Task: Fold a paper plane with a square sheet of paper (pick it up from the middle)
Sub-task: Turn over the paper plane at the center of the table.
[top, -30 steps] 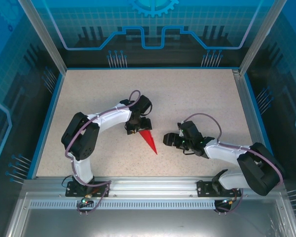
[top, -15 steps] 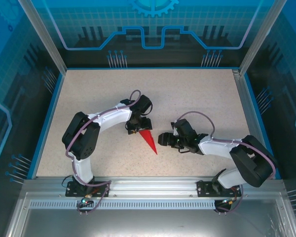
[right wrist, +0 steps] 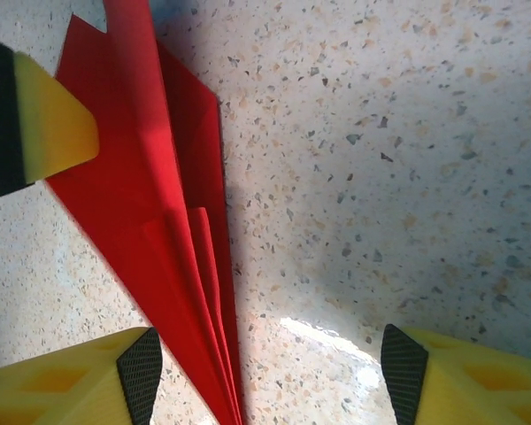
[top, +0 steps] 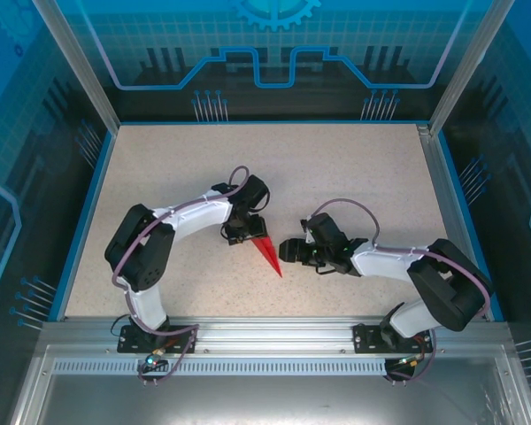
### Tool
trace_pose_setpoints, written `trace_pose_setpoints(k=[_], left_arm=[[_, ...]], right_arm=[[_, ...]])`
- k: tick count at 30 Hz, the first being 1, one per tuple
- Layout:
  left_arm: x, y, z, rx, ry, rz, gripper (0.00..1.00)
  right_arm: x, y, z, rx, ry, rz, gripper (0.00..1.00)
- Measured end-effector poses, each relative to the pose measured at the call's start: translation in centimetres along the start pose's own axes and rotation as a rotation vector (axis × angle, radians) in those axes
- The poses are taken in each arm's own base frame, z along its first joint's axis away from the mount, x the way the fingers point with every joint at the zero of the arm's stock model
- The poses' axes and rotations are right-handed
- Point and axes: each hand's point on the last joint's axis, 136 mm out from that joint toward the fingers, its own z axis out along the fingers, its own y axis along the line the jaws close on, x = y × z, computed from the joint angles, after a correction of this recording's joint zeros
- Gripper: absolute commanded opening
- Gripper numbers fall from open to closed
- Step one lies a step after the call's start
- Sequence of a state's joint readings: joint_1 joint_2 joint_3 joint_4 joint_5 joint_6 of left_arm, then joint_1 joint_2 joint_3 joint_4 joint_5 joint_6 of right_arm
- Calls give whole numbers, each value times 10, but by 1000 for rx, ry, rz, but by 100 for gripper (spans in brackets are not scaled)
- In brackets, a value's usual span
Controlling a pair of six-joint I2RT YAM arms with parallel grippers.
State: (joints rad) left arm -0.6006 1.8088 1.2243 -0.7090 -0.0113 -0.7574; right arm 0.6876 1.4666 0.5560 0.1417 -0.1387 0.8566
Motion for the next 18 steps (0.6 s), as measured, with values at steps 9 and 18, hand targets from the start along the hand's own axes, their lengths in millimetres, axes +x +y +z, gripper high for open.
trace_pose_setpoints(k=[9,18], left_arm=[[4,9,-2,19,-18,-6,40],[5,21,-4,40,-44,-29,35]], right_arm=[[-4,8,6,-3,11,-24,66],[-7,21,19,-36,60,-55,62]])
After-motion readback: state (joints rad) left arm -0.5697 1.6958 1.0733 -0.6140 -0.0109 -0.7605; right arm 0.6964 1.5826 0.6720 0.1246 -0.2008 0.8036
